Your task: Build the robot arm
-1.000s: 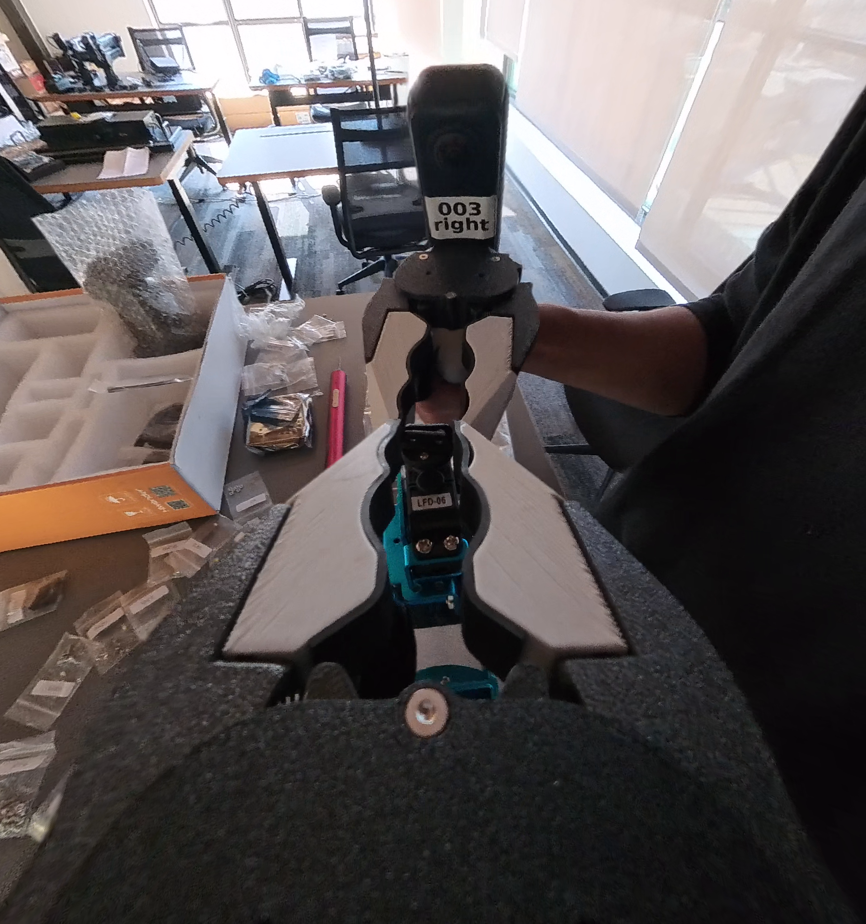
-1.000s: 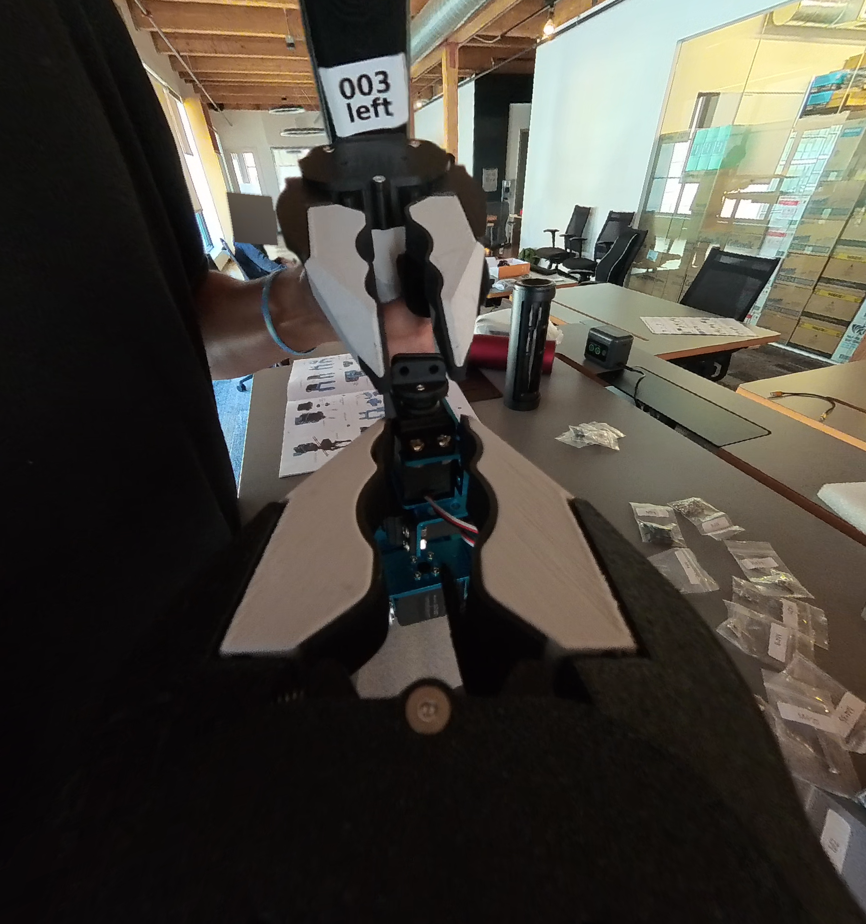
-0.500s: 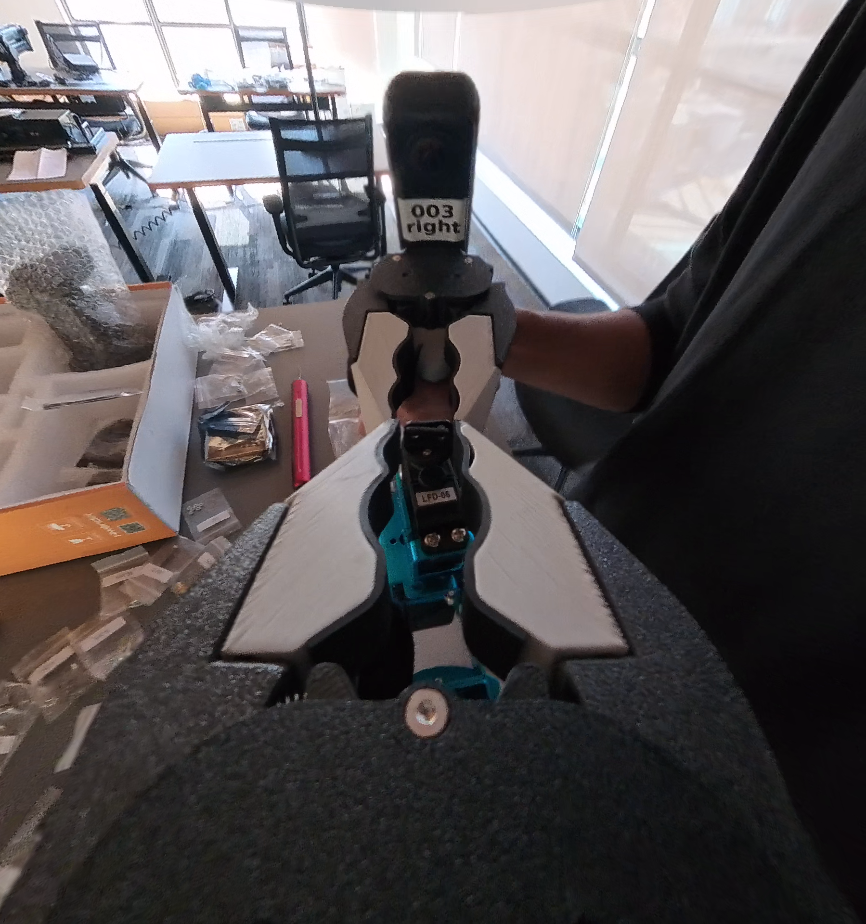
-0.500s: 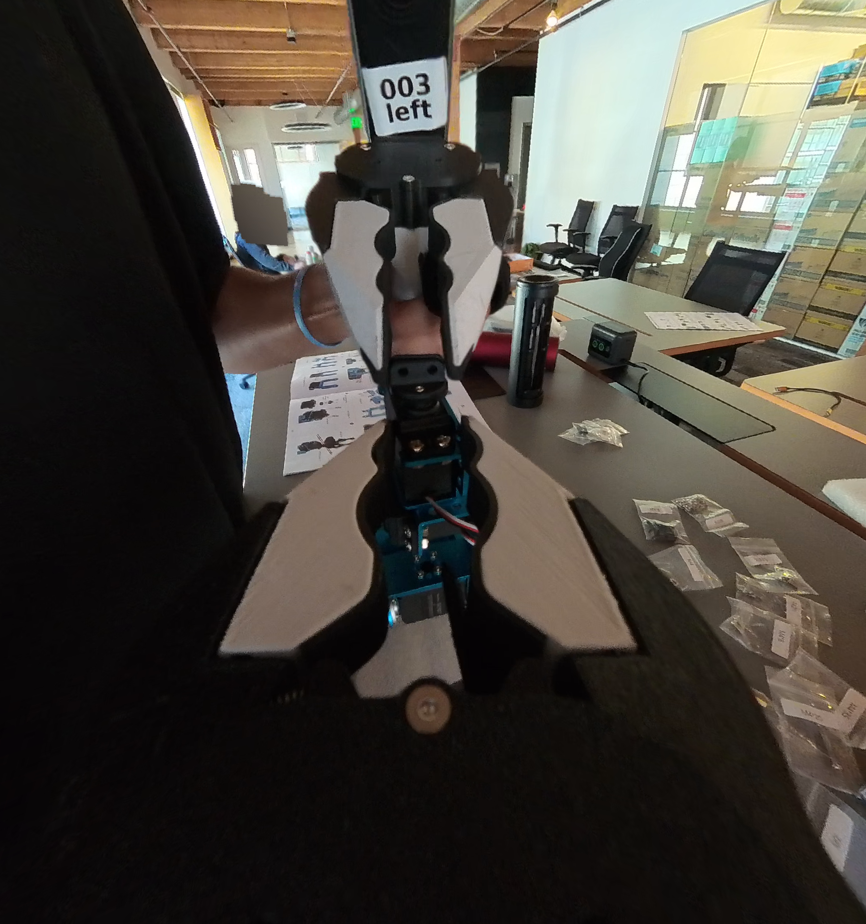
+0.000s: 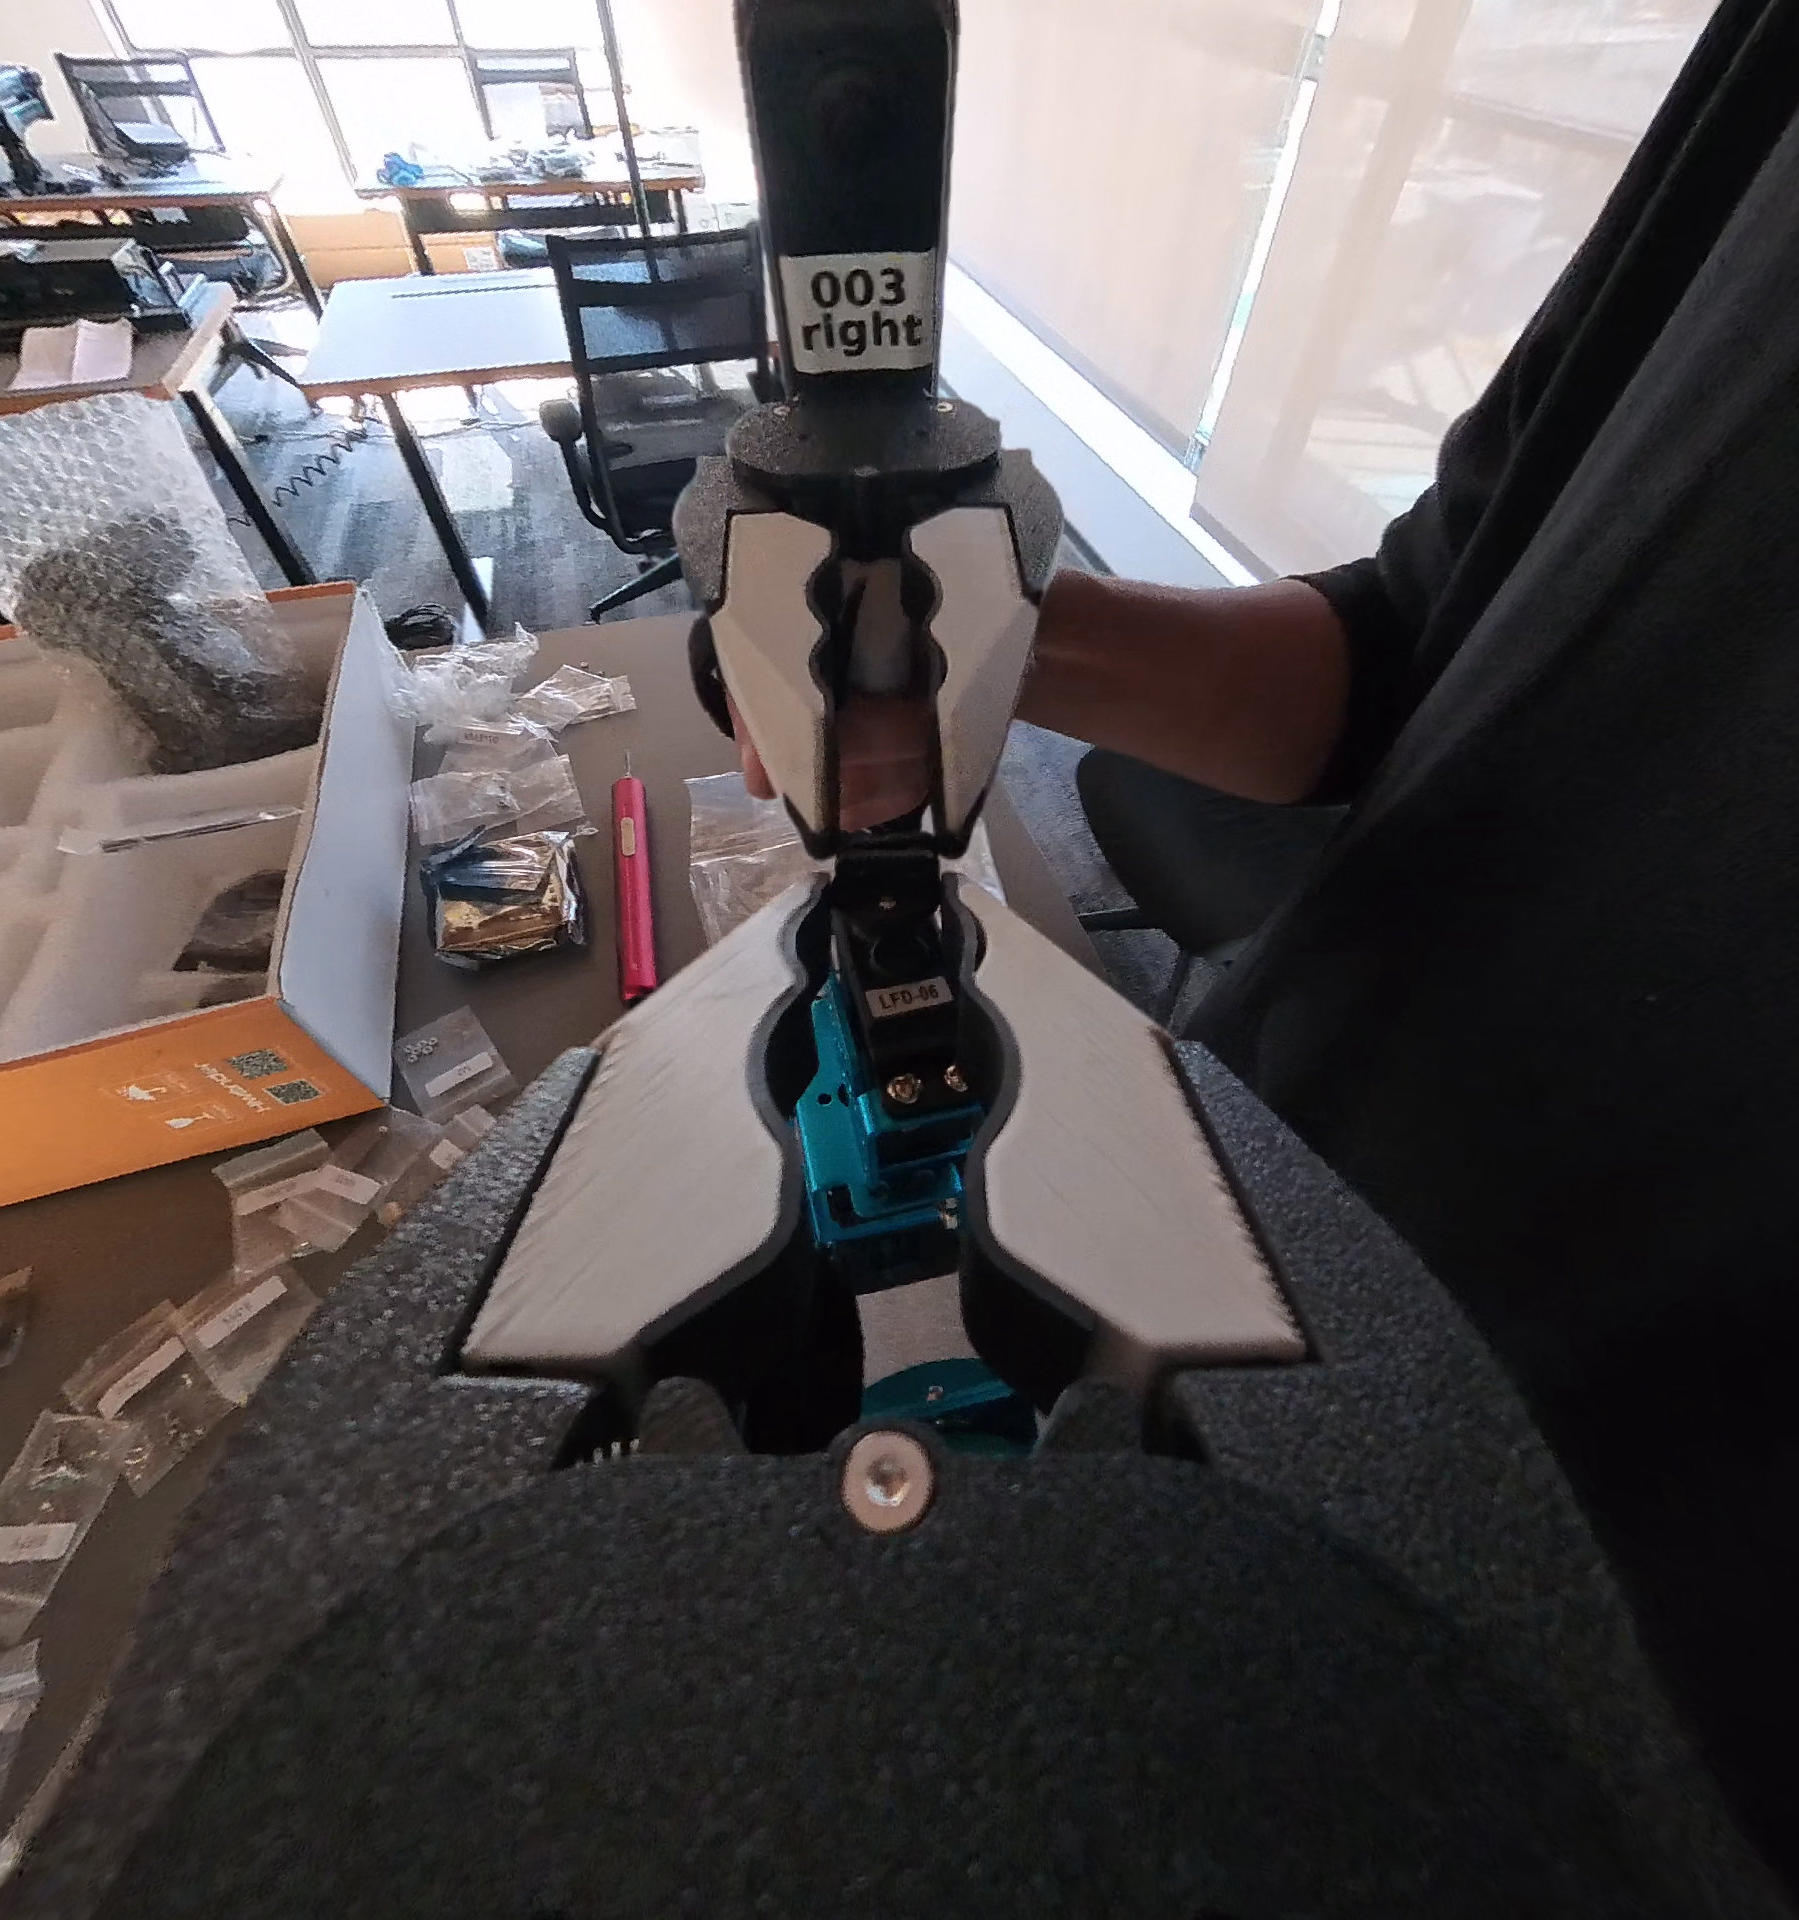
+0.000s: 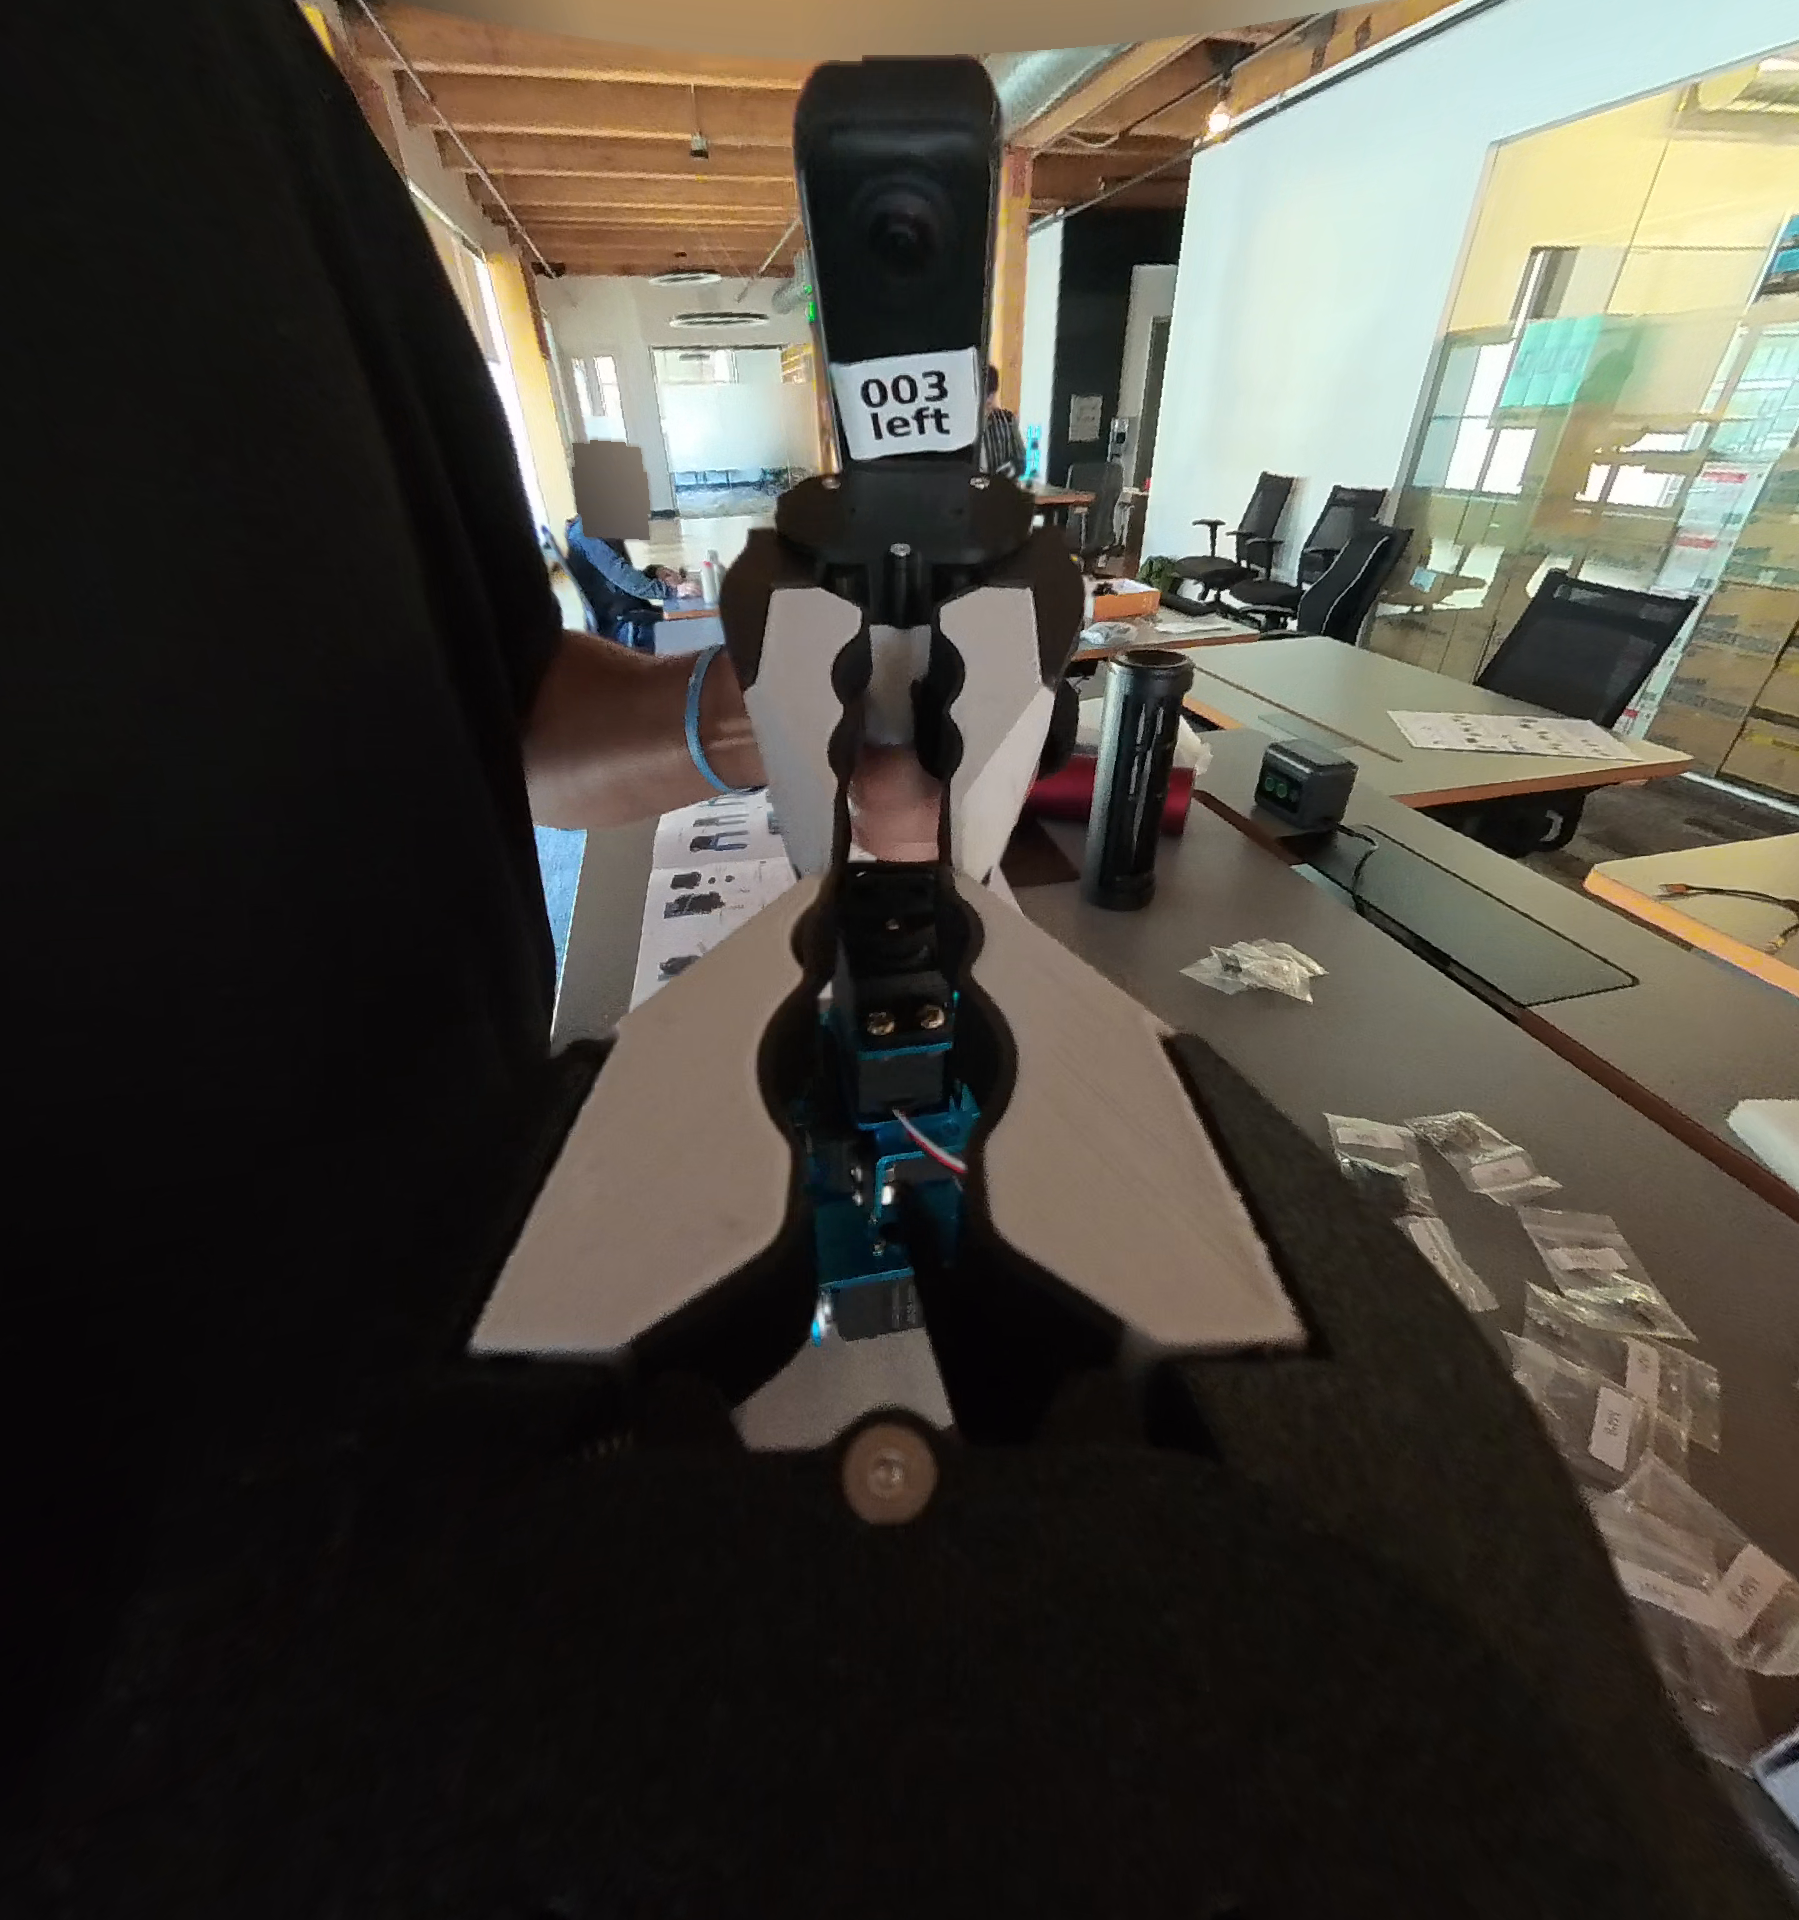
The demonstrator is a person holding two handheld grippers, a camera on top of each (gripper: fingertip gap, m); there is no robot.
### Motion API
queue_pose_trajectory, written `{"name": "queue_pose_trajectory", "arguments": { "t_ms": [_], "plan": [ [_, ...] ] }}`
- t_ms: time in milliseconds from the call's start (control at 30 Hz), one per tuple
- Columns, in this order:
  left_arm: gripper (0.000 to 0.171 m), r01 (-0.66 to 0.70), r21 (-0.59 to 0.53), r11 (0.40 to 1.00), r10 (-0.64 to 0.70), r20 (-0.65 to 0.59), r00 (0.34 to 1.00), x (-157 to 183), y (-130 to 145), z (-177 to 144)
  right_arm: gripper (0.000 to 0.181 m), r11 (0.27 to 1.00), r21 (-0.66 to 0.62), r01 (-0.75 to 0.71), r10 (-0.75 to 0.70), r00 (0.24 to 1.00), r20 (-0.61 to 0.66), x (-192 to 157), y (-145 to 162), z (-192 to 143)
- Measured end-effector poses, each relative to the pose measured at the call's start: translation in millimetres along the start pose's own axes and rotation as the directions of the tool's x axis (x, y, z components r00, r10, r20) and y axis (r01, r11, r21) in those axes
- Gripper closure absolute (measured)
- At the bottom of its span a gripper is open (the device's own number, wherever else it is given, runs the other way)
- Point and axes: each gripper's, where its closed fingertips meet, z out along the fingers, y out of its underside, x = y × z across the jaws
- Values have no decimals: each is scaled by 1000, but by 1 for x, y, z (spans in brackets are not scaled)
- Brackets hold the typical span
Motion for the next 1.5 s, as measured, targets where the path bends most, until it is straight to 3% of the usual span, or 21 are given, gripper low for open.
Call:
{"name": "queue_pose_trajectory", "arguments": {
  "t_ms": [167, 233, 433, 933, 1033, 1100, 1167, 1333, 1400, 1500],
  "plan": [
    [152, -15, 2, 1000, 15, 25, 1000, 0, 0, 1, 165, 1000, -3, 2, -2, 1000, 3, -3, 0, -4],
    [152, -19, 3, 1000, 18, 51, 999, -2, 0, 0, 181, 1000, -6, 12, -12, 1000, 26, -5, 1, -2],
    [152, -13, 23, 1000, 11, 81, 997, -1, -1, 0, 181, 1000, -11, -8, 8, 999, -49, -4, 1, -1],
    [152, -14, 30, 999, 8, 188, 982, -1, -2, 4, 181, 999, -36, -30, 26, 995, -92, -6, 0, -3],
    [150, -11, 58, 998, 0, 182, 983, 1, -2, 4, 180, 998, -36, -59, 50, 978, -204, -1, -2, -9],
    [149, -15, 76, 997, 0, 191, 982, 0, -1, 2, 170, 994, -19, -108, 98, 949, -299, -1, -6, -10],
    [135, -35, 49, 998, 23, 224, 974, -6, 8, 0, 166, 993, 8, -121, 113, 897, -428, -9, -8, -8],
    [131, 5, 84, 996, -18, 149, 989, -3, 15, -3, 165, 995, 26, -92, 77, 599, -797, -1, -5, -4],
    [145, 4, 94, 996, -16, 129, 991, -2, 16, 0, 170, 996, 54, -73, 83, 511, -856, 0, -7, -2],
    [144, -1, 113, 994, -13, 119, 993, -1, 17, 2, 172, 993, 78, -87, 107, 427, -898, -2, -2, 0]
  ]
}}
